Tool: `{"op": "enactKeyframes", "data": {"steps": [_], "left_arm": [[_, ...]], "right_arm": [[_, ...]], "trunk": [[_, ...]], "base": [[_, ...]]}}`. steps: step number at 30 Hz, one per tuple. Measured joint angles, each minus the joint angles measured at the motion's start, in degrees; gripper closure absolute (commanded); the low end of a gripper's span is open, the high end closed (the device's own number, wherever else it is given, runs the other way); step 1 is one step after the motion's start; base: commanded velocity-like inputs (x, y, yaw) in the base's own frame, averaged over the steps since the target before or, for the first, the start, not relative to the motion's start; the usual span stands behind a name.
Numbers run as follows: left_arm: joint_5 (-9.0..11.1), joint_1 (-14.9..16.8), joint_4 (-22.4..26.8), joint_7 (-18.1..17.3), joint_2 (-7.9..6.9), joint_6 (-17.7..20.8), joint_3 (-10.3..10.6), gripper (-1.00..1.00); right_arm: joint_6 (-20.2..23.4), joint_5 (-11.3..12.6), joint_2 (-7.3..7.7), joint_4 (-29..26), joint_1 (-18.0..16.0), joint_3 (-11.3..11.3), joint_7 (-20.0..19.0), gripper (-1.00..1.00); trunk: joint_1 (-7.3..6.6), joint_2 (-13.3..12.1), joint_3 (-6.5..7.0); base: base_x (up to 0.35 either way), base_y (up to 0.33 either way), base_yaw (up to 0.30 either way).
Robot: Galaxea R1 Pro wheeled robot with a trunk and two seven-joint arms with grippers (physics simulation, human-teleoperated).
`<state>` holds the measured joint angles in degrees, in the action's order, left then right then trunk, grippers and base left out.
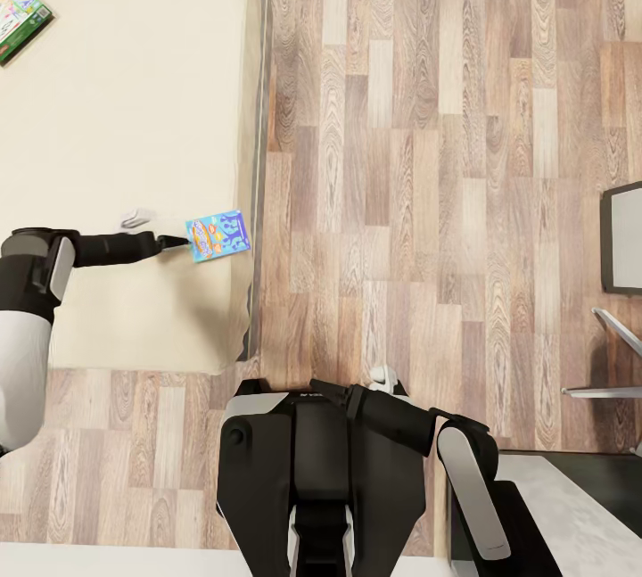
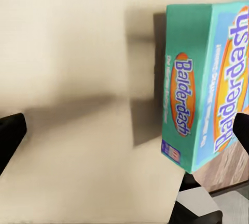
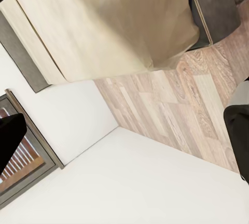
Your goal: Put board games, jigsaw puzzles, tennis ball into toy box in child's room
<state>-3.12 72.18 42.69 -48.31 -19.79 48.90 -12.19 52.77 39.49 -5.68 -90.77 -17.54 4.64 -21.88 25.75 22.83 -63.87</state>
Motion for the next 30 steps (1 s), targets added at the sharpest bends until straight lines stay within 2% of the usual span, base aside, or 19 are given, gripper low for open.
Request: {"op": "enactKeyframes", "data": {"steps": [10, 17, 20, 25, 26, 28, 30], "left_arm": [[0.7, 0.0, 0.0, -0.8, -3.08, 0.1, 0.0, -1.00], [0.3, 0.0, 0.0, -8.4, -5.59, 0.2, 0.0, -1.00], [0.2, -0.1, 0.0, -10.4, -6.78, 0.3, 0.0, -1.00], [0.6, -0.4, 0.0, -12.3, -10.09, 0.5, 0.0, -1.00], [0.6, -0.4, 0.0, -13.2, -11.09, 0.5, 0.0, -1.00], [0.6, -0.5, 0.0, -14.7, -12.15, 0.5, 0.0, -1.00], [0.3, -0.7, 0.0, -18.1, -14.14, 0.5, 0.0, -1.00]], "right_arm": [[0.0, 0.0, 0.00, 0.0, 0.0, 0.0, 0.1, -1.00], [0.0, 0.0, 0.00, 0.0, 0.0, 0.0, 0.1, -1.00], [0.0, 0.0, 0.00, 0.0, 0.0, 0.0, 0.1, -1.00], [0.0, 0.0, 0.00, 0.0, 0.0, 0.0, 0.1, -1.00], [0.0, 0.0, 0.00, 0.0, 0.0, 0.0, 0.1, -1.00], [0.0, 0.0, 0.00, 0.0, 0.0, -0.1, 0.1, -1.00], [0.1, 0.0, 0.00, 0.0, 0.0, -0.3, 0.0, -1.00]], "trunk": [[0.00, 0.0, 0.00], [0.00, 0.0, 0.00], [0.00, 0.0, 0.00], [0.00, 0.0, 0.00], [0.00, 0.0, 0.00], [0.00, 0.0, 0.00], [0.00, 0.0, 0.00]], "base": [[0.000, 0.000, 0.000], [0.000, 0.000, 0.000], [0.000, 0.000, 0.000], [0.000, 0.000, 0.000], [0.000, 0.000, 0.000], [0.000, 0.000, 0.000], [0.000, 0.000, 0.000]]}}
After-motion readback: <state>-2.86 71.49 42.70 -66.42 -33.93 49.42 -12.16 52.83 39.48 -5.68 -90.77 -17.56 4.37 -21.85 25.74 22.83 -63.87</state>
